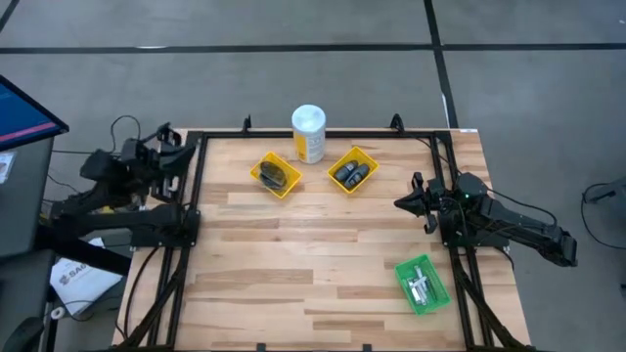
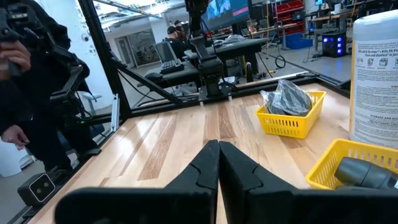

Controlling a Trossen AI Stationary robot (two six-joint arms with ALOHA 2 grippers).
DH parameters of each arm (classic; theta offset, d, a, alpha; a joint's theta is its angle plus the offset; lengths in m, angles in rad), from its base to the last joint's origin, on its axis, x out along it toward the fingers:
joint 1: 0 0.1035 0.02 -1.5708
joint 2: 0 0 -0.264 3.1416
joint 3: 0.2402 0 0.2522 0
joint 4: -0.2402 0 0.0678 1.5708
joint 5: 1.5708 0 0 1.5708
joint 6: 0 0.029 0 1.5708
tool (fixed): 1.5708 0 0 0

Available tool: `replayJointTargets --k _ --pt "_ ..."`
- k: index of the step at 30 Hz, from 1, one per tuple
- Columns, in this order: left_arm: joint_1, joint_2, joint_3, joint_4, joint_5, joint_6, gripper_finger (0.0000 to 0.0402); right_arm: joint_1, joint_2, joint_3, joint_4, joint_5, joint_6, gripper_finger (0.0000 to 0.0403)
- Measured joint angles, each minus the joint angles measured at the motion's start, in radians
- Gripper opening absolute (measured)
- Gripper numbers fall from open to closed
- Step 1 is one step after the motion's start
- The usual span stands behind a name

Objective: Pick & Place Travel size toiletries
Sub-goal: Return to Home Position

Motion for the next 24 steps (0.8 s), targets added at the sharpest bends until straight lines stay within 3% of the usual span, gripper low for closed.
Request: replayJointTargets --k 6,14,24 --pt "0.0 -0.12 -0.115 -0.077 0.084 0.073 0.0001 0.0 0.0 0.0 0.0 0.0 0.0 0.0" --pt "0.0 -0.326 -0.346 -0.073 0.089 0.002 0.0001 0.0 0.0 0.0 0.0 0.0 0.0 0.0" --pt "0.0 -0.289 -0.511 -0.069 0.154 0.001 0.0001 0.0 0.0 0.0 0.0 0.0 0.0 0.0"
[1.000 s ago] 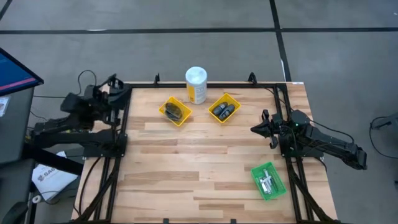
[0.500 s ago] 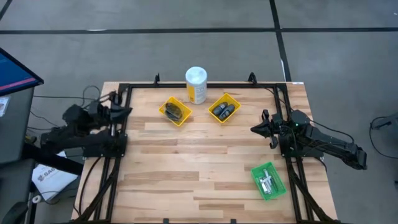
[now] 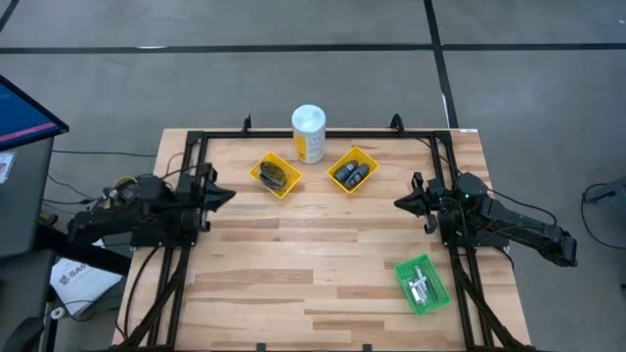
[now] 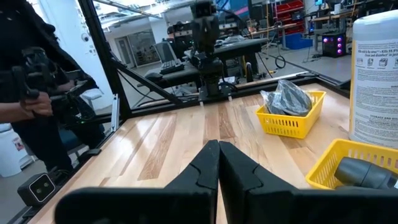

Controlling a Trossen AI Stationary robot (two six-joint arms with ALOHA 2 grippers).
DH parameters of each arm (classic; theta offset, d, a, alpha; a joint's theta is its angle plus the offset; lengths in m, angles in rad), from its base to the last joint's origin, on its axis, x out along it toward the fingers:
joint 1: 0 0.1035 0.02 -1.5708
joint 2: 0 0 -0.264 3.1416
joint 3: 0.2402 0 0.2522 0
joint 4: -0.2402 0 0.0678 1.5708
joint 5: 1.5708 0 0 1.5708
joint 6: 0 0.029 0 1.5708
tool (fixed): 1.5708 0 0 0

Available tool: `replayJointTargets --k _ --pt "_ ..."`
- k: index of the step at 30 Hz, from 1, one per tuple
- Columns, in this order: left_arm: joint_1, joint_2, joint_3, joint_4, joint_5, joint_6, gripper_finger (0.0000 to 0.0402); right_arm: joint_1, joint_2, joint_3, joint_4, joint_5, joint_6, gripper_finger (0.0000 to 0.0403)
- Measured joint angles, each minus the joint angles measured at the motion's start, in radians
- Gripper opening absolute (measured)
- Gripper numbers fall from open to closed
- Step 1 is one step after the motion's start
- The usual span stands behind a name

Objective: Pick & Place Travel size toiletries
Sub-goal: Return to Home Position

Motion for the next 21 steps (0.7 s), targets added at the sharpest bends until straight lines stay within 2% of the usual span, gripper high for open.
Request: replayJointTargets --k 9,15,21 --pt "0.0 -0.002 -0.123 0.052 0.007 -0.001 0.0001 0.0 0.0 0.0 0.0 0.0 0.0 0.0" --pt "0.0 0.003 -0.124 0.042 0.008 0.014 0.0001 0.0 0.0 0.0 0.0 0.0 0.0 0.0" --pt "0.0 0.017 -0.124 0.032 0.053 0.016 0.0001 0.0 0.0 0.0 0.0 0.0 0.0 0.0"
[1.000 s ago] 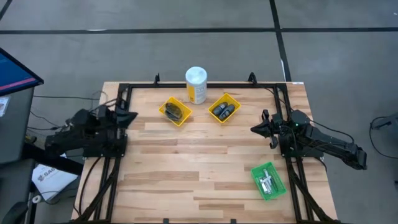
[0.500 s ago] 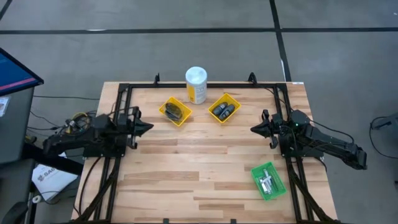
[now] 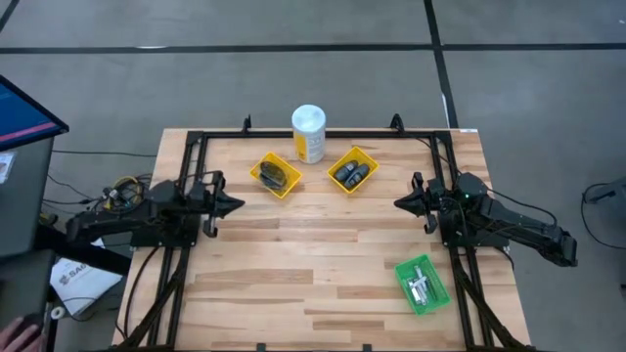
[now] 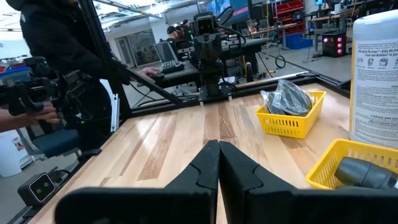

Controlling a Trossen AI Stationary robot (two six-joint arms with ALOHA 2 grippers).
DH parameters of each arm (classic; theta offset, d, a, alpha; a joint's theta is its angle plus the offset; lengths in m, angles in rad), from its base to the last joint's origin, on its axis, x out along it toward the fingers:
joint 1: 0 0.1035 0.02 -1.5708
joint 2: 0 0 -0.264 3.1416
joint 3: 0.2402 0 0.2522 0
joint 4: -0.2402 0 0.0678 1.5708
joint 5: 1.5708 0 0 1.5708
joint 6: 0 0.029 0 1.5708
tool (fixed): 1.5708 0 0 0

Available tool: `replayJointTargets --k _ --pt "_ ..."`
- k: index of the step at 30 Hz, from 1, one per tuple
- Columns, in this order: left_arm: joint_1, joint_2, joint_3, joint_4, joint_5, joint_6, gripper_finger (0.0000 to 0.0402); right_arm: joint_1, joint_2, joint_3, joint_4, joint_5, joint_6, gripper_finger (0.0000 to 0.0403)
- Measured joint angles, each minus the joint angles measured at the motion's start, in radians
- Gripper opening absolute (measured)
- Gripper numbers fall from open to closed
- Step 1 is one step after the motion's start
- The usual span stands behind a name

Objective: Pick & Place Travel size toiletries
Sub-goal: Return to Home Position

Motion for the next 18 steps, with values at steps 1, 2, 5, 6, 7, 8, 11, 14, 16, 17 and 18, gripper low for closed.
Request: replayJointTargets --k 1,2,5,6,7,8,11,14,16,17,18 --pt "0.0 0.004 0.0 0.002 0.0 0.0 0.0001 0.0 0.0 0.0 0.0 0.0 0.0 0.0" --pt "0.0 0.007 0.0 0.001 0.0 0.0 0.0001 0.0 0.0 0.0 0.0 0.0 0.0 0.0" --pt "0.0 0.015 0.0 0.002 0.0 0.0 0.0001 0.0 0.0 0.0 0.0 0.0 0.0 0.0" --pt "0.0 0.018 0.0 0.003 0.0 0.0 0.0001 0.0 0.0 0.0 0.0 0.0 0.0 0.0" --pt "0.0 0.019 0.0 0.004 0.0 0.0 0.0001 0.0 0.0 0.0 0.0 0.0 0.0 0.0" --pt "0.0 0.021 0.0 0.003 0.0 0.0 0.0002 0.0 0.0 0.0 0.0 0.0 0.0 0.0" --pt "0.0 0.025 0.0 0.005 0.001 0.001 0.0002 0.0 0.0 0.0 0.0 0.0 0.0 0.0" --pt "0.0 0.028 0.0 0.007 0.001 0.0 0.0002 0.0 0.0 0.0 0.0 0.0 0.0 0.0" --pt "0.0 0.027 0.0 0.008 0.001 0.001 0.0002 0.0 0.0 0.0 0.0 0.0 0.0 0.0" --pt "0.0 0.027 0.0 0.008 0.001 0.0 0.0002 0.0 0.0 0.0 0.0 0.0 0.0 0.0" --pt "0.0 0.027 0.0 0.008 0.001 0.0 0.0002 0.0 0.0 0.0 0.0 0.0 0.0 0.0"
